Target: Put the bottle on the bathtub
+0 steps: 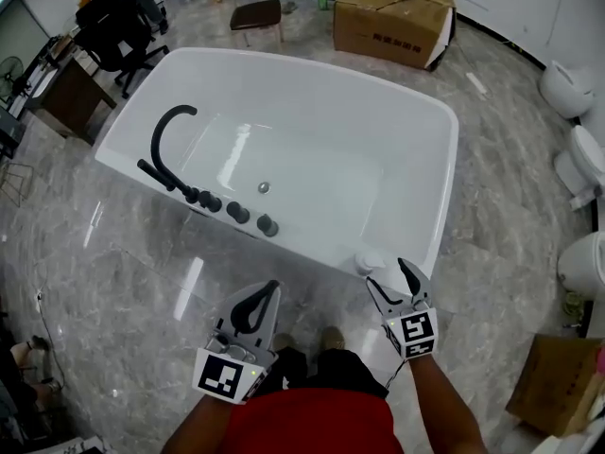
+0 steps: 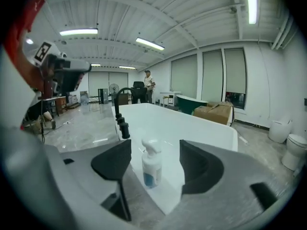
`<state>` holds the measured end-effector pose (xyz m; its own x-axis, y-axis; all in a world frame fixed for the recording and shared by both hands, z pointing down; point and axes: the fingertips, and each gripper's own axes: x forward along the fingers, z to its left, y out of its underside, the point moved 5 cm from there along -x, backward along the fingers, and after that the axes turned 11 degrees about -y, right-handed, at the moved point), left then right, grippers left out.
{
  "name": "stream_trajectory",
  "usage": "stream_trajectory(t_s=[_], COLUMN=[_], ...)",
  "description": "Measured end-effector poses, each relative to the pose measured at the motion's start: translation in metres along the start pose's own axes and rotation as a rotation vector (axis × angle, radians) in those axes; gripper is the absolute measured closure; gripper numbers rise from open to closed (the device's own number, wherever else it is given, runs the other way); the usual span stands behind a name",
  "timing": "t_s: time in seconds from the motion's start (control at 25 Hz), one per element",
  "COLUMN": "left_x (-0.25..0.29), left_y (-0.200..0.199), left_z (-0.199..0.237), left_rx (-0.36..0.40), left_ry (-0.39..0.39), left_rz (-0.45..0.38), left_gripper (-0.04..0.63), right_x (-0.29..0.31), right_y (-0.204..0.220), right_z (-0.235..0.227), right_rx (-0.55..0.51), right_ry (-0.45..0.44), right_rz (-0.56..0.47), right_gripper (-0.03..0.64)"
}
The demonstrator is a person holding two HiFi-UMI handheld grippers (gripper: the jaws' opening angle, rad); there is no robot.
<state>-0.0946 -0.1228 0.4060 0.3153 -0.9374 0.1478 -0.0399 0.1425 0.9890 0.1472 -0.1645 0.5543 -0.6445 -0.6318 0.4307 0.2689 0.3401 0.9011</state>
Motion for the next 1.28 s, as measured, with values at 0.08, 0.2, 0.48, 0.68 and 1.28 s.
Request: stream_trajectory(t_s=[0.08,0.2,0.48,0.68,1.28], left_x=[-0.005,-0.014,-0.025,-0.033,-0.062], left_y=[-0.004,-0.007,-0.019,-0.034,-0.051], left_z=[0.000,-0.001,-0.012,-0.022,-0.030], left_rx=[0.001,0.007,-0.018,-0.016,-0.030], left_ry=[0.029,0.069,0.168,0.216,0.256], left_rz=[-0.018,-0.020,-0.032,-0.069,-0.105], left_gripper=[0.584,0.584,0.584,0.584,0.584], right_x=[-0.015,-0.032,-0.049,-0.059,-0.072], right_y=[-0.021,-0.050,-0.119,-0.156,-0.187], right_z=[0.012,0.033,0.088,0.125,0.177], right_rx=[0.008,0.019,0.002,-0.014,-0.021], right_ry=[0.005,0.000,-0.053,-0.103,-0.162], right_rz=[-0.046,-0.115,-0.237,-0.301,-0.351], right_gripper=[0.316,0.361,0.476,0.562,0.612])
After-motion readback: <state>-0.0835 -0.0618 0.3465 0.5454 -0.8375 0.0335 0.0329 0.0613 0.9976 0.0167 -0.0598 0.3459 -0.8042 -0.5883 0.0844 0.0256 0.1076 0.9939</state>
